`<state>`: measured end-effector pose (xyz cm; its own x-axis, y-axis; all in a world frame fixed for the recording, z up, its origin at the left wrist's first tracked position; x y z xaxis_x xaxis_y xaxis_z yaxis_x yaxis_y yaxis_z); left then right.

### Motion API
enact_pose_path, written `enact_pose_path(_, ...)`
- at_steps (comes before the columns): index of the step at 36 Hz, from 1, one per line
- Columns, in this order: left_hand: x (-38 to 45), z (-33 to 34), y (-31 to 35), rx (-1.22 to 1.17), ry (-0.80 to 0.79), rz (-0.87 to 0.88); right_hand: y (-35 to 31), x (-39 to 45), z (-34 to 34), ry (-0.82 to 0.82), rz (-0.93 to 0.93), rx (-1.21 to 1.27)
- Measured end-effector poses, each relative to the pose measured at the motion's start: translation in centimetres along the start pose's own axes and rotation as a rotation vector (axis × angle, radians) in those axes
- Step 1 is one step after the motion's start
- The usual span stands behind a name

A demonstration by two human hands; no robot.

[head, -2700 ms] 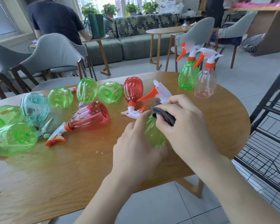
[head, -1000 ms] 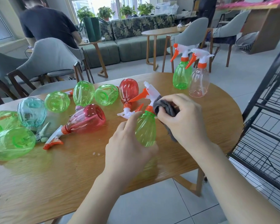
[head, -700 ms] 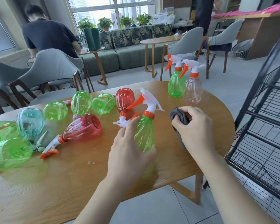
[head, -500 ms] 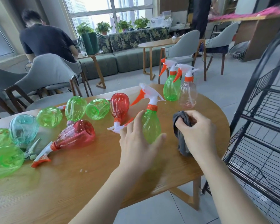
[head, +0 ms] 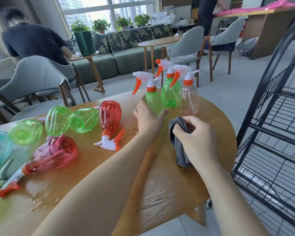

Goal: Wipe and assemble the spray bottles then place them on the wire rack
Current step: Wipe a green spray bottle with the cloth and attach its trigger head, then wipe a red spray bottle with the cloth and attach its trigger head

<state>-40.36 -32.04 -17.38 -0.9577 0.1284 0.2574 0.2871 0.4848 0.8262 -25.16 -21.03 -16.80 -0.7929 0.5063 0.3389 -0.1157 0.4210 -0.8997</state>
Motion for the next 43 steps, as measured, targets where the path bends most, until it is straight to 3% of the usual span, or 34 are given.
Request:
enact_pose_path(11,4.1,0.7,-0.2,-0.009,-0.018,-0.088,0.0,0.0,0.5,-0.031,0.053,0.096)
enact_pose_path(20,1.9,-1.5,-0.3,0.025,-0.055,-0.113,-0.4,-0.8,2.5,-0.084,0.125,0.218)
enact_pose_path(28,-6.5,-9.3,-1.3,0.001,0.009,-0.004,-2.0,-3.5,3.9,-0.293,0.477,0.814)
enact_pose_path(34,-12.9,-17.5,-3.8,0.08,0.037,0.032,-5.0,-7.9,6.6,-0.552,0.435,0.645)
enact_pose_path(43,-17.6,-27.4,-8.2,0.279,0.173,-0.017,-9.6,-14.1,14.5,-0.709,0.398,0.602)
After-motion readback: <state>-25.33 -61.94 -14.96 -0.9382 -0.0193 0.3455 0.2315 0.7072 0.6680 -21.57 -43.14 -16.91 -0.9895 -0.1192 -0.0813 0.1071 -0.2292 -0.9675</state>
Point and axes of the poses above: each hand's wrist, its own x-axis towards the middle knuckle, its own z-axis out of the palm, y = z × x, the point moved 5 cm from there along x, towards the middle knuckle, and after that the axes turned 4 degrees about -y, right-handed, at the moved point
